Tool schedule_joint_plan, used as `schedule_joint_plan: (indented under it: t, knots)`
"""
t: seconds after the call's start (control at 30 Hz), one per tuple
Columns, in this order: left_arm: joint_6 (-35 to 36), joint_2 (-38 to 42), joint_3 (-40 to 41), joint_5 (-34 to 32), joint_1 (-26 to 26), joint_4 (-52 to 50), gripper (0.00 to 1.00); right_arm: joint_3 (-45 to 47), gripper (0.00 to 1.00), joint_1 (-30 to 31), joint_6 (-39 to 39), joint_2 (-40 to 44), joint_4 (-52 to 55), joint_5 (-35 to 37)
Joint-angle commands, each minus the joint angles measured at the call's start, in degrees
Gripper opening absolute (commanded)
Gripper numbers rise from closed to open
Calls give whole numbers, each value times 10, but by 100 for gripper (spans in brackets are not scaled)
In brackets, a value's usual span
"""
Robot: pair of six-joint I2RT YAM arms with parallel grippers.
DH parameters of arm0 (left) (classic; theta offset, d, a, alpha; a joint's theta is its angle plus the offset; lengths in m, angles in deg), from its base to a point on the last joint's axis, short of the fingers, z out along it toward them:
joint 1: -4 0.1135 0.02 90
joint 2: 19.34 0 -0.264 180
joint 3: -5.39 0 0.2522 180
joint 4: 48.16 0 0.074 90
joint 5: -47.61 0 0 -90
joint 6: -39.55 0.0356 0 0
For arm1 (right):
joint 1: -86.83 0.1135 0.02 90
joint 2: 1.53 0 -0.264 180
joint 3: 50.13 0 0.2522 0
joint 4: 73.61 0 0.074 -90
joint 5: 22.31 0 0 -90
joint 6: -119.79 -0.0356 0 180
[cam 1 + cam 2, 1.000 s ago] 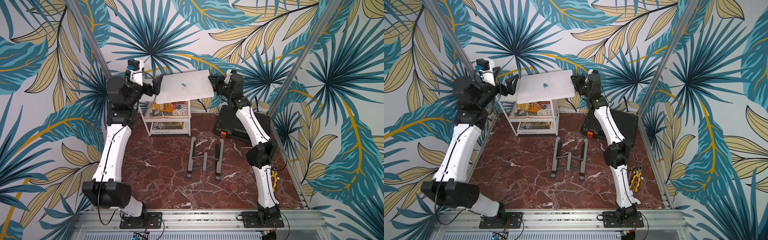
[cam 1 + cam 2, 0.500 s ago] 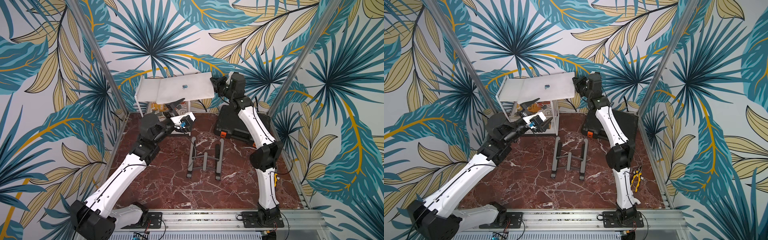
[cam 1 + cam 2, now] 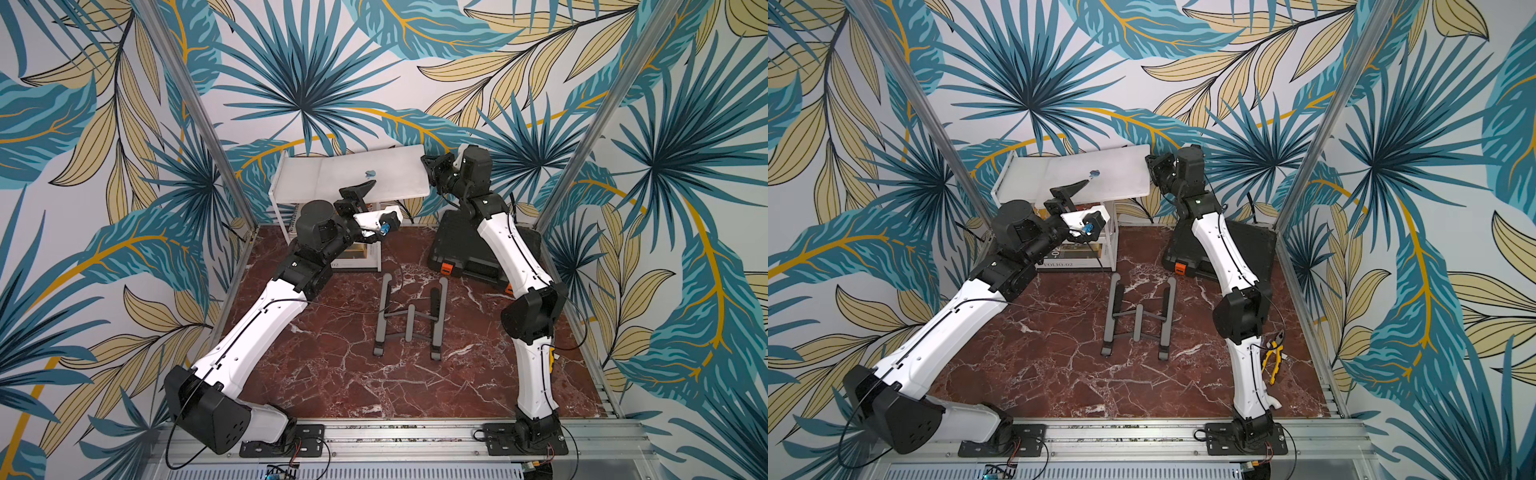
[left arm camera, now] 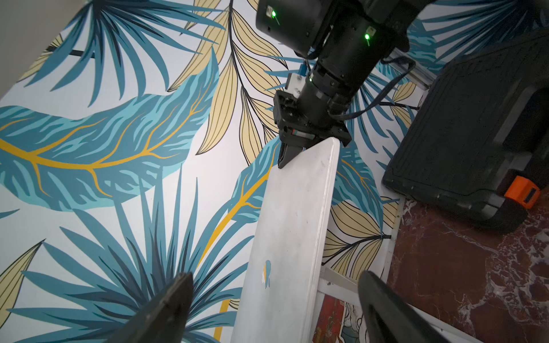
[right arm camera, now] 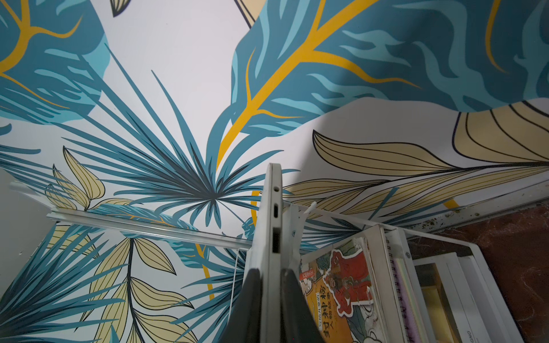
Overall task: Close the laptop lid and set it aside
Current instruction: Place the laptop on the shelf.
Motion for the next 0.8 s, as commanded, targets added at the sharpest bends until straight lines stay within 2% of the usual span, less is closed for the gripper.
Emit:
schedule_joint_plan:
  t: [0.0,0.17,0.27,0.33,0.43,0.77]
  knots:
    - [8,-13,-18,-2,9,-33,90,6,0,2,-3,37,-27,-9]
    - [11,-24,-3,-16,15,-23,89,6,0,1,-12,35,-30,-10]
    - [1,-34,-11,-21,31,-21,79,6,0,1,-15,32,-34,-16]
    - [-7,-42,-21,-18,43,-24,77,6,0,1,-14,32,-34,-19]
    - [-5,-51,-34,-15,51,-32,68,6,0,1,-12,32,-34,-21]
    - [18,-85,-66,-44,60,-35,63,7,0,1,-26,31,-39,-30]
